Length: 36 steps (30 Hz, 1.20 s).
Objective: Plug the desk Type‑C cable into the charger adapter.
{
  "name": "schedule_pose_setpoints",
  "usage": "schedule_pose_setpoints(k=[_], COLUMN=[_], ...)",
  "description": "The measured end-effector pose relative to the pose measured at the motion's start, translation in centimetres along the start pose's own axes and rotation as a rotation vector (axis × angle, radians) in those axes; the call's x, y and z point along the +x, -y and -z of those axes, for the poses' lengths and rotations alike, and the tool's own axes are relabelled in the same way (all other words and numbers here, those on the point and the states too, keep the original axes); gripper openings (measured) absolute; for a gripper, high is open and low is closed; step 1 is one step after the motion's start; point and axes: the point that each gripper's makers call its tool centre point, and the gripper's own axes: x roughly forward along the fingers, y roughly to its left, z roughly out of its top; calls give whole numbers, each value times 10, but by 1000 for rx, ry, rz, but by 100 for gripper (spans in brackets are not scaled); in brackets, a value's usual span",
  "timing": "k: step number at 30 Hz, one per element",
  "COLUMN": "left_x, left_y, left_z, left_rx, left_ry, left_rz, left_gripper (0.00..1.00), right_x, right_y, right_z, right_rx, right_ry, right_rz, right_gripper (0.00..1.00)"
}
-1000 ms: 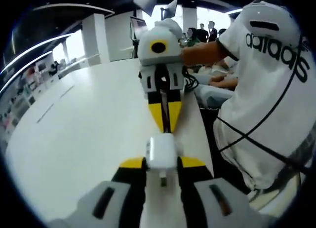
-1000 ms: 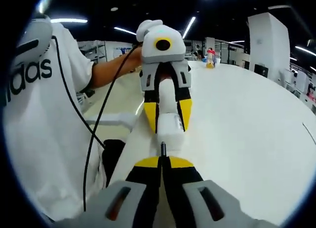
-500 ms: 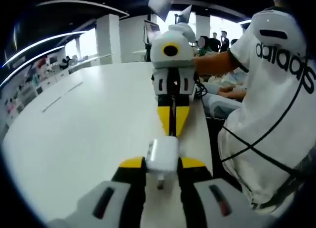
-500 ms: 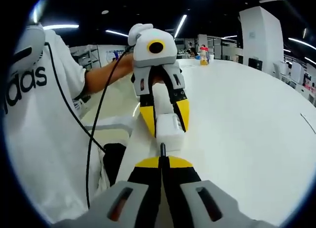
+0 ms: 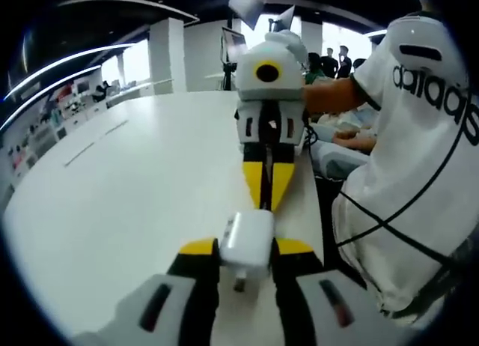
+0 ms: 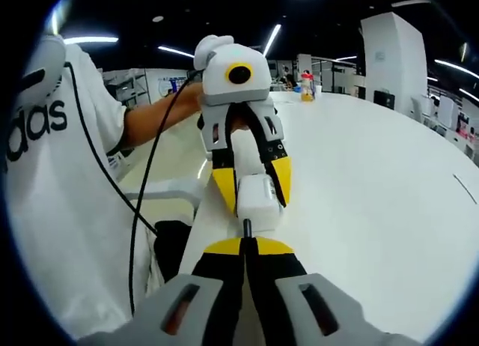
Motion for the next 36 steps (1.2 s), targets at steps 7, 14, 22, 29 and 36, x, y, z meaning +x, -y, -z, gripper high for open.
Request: schedule_pose_setpoints(k=[7,14,22,29,36], left_x=[0,-4,-8,-9,-8], left_y=[-1,-3,1,5,1], left_z=[-1,-1,-5,-11,-12], left_rx=[-14,-23,-27,-44,-24], left_ry=[43,127,162,198,249], left_rz=[-1,-14,-46,-87,-184], left_gripper=[26,27,32,38,52], right_x=[0,-2,-18,-45,-81], right_y=[2,4,10,20,35], right_z=[-1,-3,-4,0,10], right_rx=[-62,-77,-68,-61,-54], right_ry=[24,80,118,128,158], right_rz=[0,28,76,159,293], right_gripper=[3,5,11,14,23])
